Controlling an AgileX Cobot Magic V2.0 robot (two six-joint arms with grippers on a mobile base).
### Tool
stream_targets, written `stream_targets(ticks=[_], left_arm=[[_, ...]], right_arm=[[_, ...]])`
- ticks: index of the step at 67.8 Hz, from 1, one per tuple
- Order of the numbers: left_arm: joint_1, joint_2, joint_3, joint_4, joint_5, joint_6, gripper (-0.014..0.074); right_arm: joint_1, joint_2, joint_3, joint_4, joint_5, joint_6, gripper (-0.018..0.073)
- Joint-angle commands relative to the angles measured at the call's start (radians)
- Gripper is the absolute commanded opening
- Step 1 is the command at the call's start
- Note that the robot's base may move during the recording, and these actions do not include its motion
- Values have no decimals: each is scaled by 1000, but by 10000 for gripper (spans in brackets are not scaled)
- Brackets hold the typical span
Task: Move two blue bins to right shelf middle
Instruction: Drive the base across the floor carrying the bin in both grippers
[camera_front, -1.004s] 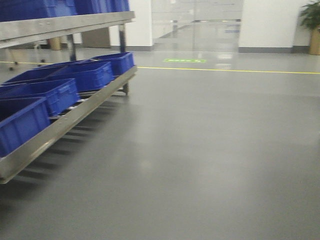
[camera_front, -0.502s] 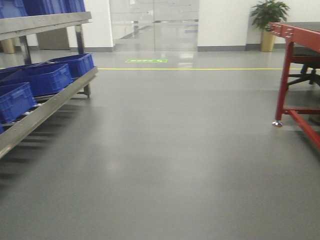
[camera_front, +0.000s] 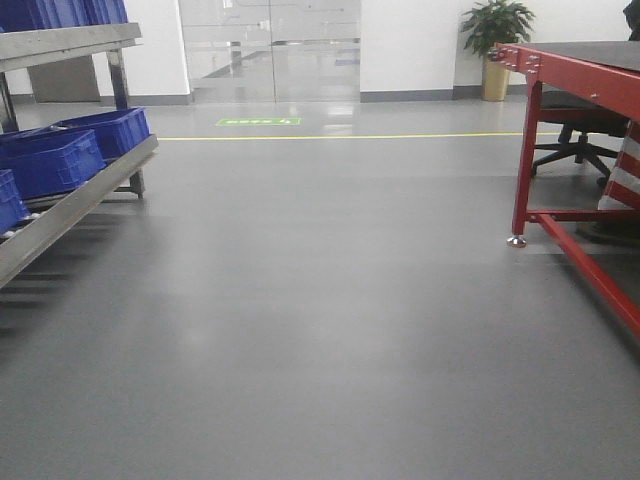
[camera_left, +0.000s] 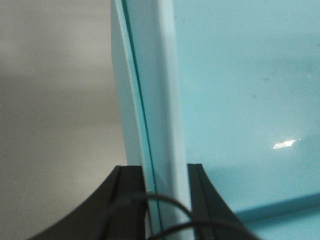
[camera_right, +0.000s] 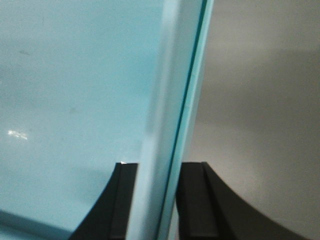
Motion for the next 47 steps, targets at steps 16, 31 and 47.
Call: stream_targets(ticks=[16, 31, 47], left_arm=[[-1, -23, -18, -36, -87, 15, -111], [-1, -23, -18, -36, -87, 15, -111], [-1, -23, -18, -36, -87, 15, -111]], right_arm=[[-6, -16, -18, -4, -70, -11, -153], [-6, -16, -18, -4, -70, -11, -153], [-6, -16, -18, -4, -70, -11, -153]])
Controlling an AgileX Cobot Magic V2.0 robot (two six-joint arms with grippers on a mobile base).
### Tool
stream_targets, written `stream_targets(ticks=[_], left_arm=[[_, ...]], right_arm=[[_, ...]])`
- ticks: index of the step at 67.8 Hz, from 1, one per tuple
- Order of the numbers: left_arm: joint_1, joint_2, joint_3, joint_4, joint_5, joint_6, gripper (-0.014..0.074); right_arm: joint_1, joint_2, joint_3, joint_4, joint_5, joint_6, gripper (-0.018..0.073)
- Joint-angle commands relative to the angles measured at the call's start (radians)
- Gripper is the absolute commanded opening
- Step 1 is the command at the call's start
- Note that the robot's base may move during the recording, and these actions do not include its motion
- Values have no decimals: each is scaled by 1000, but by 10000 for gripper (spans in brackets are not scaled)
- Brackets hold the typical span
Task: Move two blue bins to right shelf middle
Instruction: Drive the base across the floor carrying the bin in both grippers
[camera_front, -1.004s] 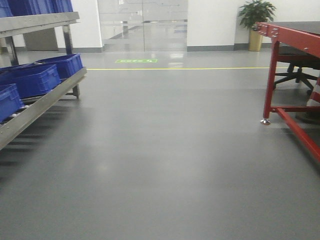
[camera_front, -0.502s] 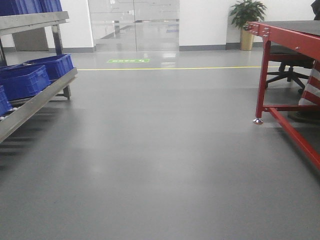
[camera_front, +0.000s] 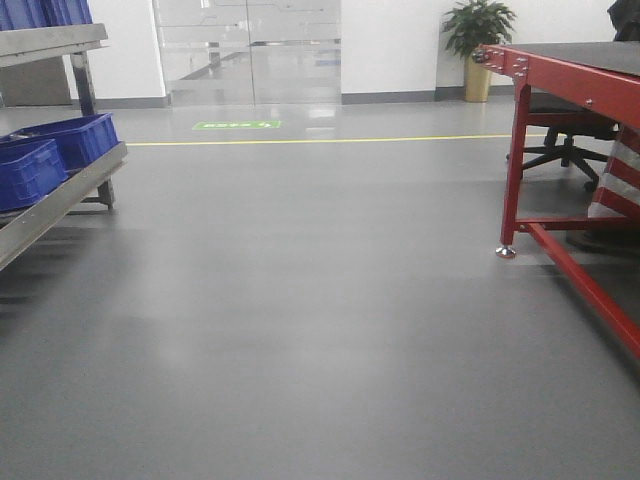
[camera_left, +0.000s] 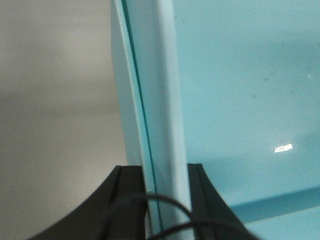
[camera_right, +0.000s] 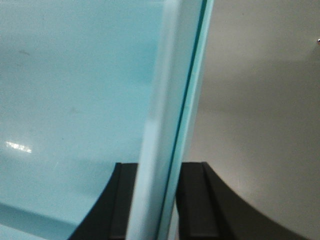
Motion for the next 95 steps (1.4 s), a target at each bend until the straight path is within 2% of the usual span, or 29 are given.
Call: stream_targets(ticks=[1, 95], left_arm=[[-1, -23, -18, -36, -87, 15, -111], [-1, -23, -18, -36, -87, 15, -111]], right_arm=[[-6, -16, -18, -4, -70, -11, -153], [-6, -16, -18, -4, -70, -11, -153]])
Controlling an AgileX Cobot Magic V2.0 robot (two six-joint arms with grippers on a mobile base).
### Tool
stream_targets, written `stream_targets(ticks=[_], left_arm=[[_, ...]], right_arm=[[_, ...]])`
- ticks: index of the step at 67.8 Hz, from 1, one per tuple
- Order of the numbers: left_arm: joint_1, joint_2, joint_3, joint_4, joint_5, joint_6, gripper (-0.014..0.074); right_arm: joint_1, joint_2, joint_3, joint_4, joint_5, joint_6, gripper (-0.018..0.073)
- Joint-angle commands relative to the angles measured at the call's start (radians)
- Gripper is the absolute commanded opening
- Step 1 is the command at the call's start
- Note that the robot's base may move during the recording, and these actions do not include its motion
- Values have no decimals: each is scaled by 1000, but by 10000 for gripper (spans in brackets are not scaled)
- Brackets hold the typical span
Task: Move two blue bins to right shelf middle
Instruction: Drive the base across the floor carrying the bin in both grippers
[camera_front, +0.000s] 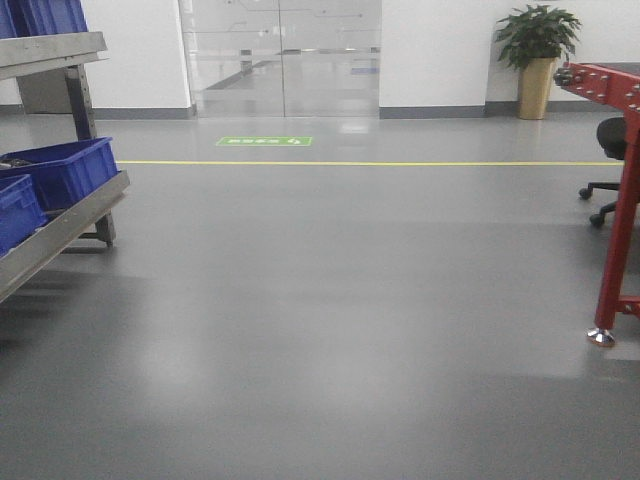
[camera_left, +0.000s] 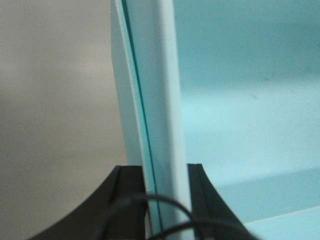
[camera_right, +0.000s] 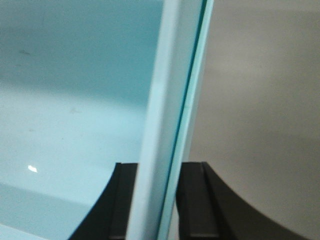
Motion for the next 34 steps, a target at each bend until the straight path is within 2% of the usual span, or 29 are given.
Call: stream_targets(ticks=[1, 34], left_arm=[[-1, -23, -18, -36, -87, 14, -111], [-1, -23, -18, -36, -87, 14, -111]], right_arm=[[-6, -16, -18, -4, -70, -11, -153], [-6, -16, -18, -4, -70, -11, -153]])
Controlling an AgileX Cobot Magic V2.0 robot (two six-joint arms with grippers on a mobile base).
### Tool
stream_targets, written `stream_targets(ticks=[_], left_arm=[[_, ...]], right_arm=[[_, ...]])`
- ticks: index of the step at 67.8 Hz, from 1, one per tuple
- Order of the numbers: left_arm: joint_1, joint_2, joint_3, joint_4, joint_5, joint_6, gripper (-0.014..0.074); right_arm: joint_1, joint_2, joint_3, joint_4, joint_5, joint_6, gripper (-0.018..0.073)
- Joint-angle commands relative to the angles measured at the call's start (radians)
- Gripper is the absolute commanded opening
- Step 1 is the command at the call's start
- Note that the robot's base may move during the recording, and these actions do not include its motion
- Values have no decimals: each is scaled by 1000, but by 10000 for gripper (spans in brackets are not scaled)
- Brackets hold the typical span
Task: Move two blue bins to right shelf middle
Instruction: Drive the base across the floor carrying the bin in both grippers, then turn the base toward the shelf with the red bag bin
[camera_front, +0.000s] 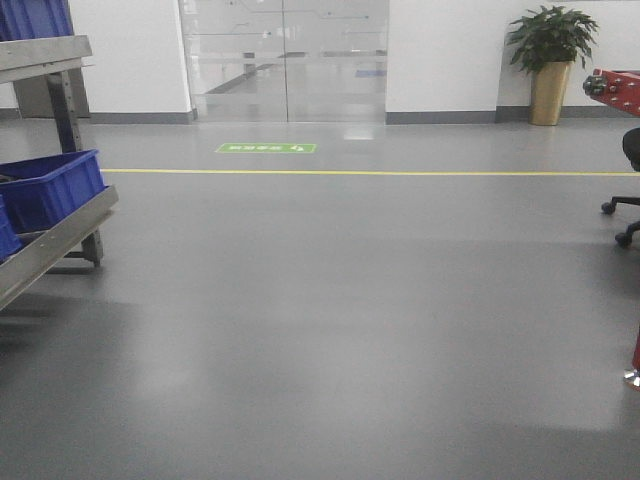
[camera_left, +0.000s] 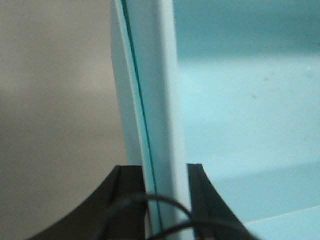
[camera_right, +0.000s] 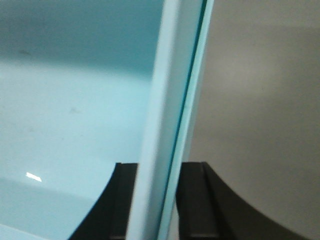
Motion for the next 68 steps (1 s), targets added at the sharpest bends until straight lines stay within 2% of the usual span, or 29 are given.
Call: stream_targets(ticks=[1, 68], left_arm=[[-1, -23, -18, -36, -87, 14, -111], [-1, -23, -18, -34, -86, 14, -111]], right_arm=[[-6, -16, -18, -4, -70, -11, -153], [-6, -16, -18, -4, -93, -11, -153]])
